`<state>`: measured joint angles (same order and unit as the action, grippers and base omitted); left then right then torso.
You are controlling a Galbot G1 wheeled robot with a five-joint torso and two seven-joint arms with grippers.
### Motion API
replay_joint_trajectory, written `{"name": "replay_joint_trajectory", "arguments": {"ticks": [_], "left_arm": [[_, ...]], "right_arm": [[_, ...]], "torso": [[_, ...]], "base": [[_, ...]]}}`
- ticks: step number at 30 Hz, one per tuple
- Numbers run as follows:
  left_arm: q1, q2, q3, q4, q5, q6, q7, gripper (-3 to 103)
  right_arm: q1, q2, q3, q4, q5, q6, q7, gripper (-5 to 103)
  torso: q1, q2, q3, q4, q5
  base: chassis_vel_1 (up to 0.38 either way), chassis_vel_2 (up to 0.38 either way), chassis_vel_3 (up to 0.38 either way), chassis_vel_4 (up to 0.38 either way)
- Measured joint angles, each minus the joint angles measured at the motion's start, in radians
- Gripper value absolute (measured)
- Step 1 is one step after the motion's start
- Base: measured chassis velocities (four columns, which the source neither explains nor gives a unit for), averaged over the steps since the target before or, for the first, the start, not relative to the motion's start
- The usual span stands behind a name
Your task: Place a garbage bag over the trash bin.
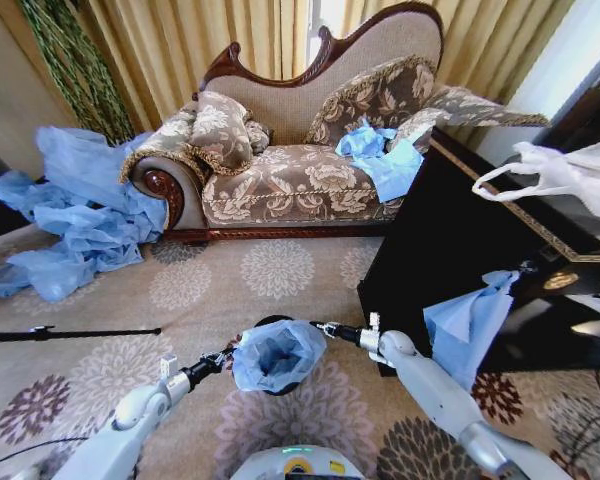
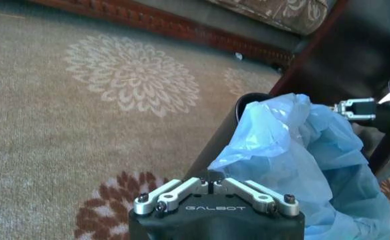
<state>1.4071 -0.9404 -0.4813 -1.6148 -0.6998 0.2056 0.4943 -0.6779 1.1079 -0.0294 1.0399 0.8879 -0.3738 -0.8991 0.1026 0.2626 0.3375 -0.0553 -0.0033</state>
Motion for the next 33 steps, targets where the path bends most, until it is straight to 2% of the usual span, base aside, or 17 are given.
{"name": "replay_joint_trajectory", "arguments": {"ticks": [2,3,7,8,10,11,12,15,17,18,20,23,24,27,29,31,33], "left_arm": [[-0.003,0.002,0.000,0.008,-0.001,-0.001,0.008,0],[-0.003,0.002,0.000,0.008,-0.001,-0.001,0.008,0],[-0.006,0.003,0.002,0.019,-0.001,-0.003,0.017,0],[-0.006,0.003,0.002,0.019,-0.001,-0.003,0.017,0],[-0.006,0.002,0.002,0.019,-0.001,-0.003,0.020,0],[-0.006,0.001,0.002,0.019,-0.001,-0.003,0.020,0],[-0.006,0.001,0.002,0.019,-0.001,-0.003,0.020,0],[-0.005,0.000,0.002,0.019,-0.001,-0.004,0.023,0],[-0.005,0.000,0.002,0.019,-0.001,-0.004,0.024,0],[-0.006,0.001,0.003,0.022,0.000,-0.005,0.028,0],[-0.007,0.001,0.003,0.024,0.000,-0.005,0.030,0],[-0.009,0.001,0.005,0.027,0.001,-0.006,0.032,0],[-0.009,0.001,0.005,0.027,0.001,-0.006,0.032,0],[-0.014,-0.001,0.009,0.030,0.002,-0.006,0.032,0],[-0.015,-0.001,0.010,0.031,0.002,-0.007,0.032,0],[-0.015,-0.001,0.010,0.032,0.002,-0.008,0.032,0],[-0.015,-0.001,0.010,0.033,0.002,-0.009,0.032,0]], "right_arm": [[0.039,0.009,0.022,-0.067,-0.090,-0.012,-0.128,-2],[0.039,0.009,0.022,-0.067,-0.090,-0.012,-0.128,-2],[0.096,0.030,0.023,-0.160,-0.186,-0.019,-0.263,14],[0.096,0.030,0.023,-0.160,-0.186,-0.019,-0.263,14],[0.126,0.044,0.019,-0.205,-0.234,-0.015,-0.303,25],[0.135,0.051,0.017,-0.219,-0.243,-0.014,-0.306,30],[0.135,0.051,0.017,-0.219,-0.243,-0.014,-0.306,30],[0.142,0.062,0.024,-0.235,-0.246,-0.012,-0.287,46],[0.142,0.062,0.025,-0.235,-0.245,-0.012,-0.281,46],[0.142,0.064,0.025,-0.238,-0.242,-0.012,-0.271,57],[0.142,0.065,0.026,-0.241,-0.241,-0.012,-0.268,57],[0.140,0.072,0.027,-0.251,-0.236,-0.012,-0.256,73],[0.140,0.072,0.027,-0.251,-0.236,-0.012,-0.256,73],[0.131,0.079,0.020,-0.252,-0.222,-0.014,-0.246,89],[0.128,0.079,0.017,-0.250,-0.218,-0.015,-0.245,89],[0.123,0.078,0.012,-0.248,-0.213,-0.017,-0.244,98],[0.121,0.079,0.011,-0.248,-0.212,-0.017,-0.241,99]], "torso": [[0.000,0.000,0.000,0.0000,-0.0003],[0.000,0.000,0.000,0.0000,-0.0003],[0.000,0.000,0.000,0.0006,0.0006],[0.000,0.000,0.000,0.0006,0.0006],[0.000,0.000,0.000,0.0008,-0.0003],[0.000,0.000,0.000,0.0002,-0.0004],[0.000,0.000,0.000,0.0002,-0.0004],[0.000,0.000,0.000,-0.0004,-0.0002],[0.000,0.000,0.000,-0.0004,-0.0002],[0.000,0.000,0.000,-0.0003,-0.0004],[0.000,0.000,0.000,-0.0003,-0.0003],[0.000,0.000,0.000,-0.0001,-0.0002],[0.000,0.000,0.000,-0.0001,-0.0002],[0.000,0.000,0.000,0.0001,-0.0001],[0.000,0.000,0.000,-0.0001,-0.0002],[0.000,0.000,0.000,-0.0001,-0.0001],[0.000,0.000,0.000,0.0000,-0.0002]], "base": [[0.000,0.000,0.000,0.000],[0.000,0.000,0.000,0.000],[0.000,0.000,0.000,0.000],[0.000,0.000,0.000,0.000],[0.000,0.000,0.000,0.000],[0.000,0.000,0.000,0.000],[0.000,0.000,0.000,0.000],[0.000,0.000,0.000,0.000],[0.000,0.000,0.000,0.000],[0.000,0.000,0.000,0.000],[0.000,0.000,0.000,0.000],[0.000,0.000,0.000,0.000],[0.000,0.000,0.000,0.000],[0.000,0.000,0.000,0.000],[0.000,0.000,0.000,0.000],[0.000,0.000,0.000,0.000],[0.000,0.000,0.000,0.000]]}}
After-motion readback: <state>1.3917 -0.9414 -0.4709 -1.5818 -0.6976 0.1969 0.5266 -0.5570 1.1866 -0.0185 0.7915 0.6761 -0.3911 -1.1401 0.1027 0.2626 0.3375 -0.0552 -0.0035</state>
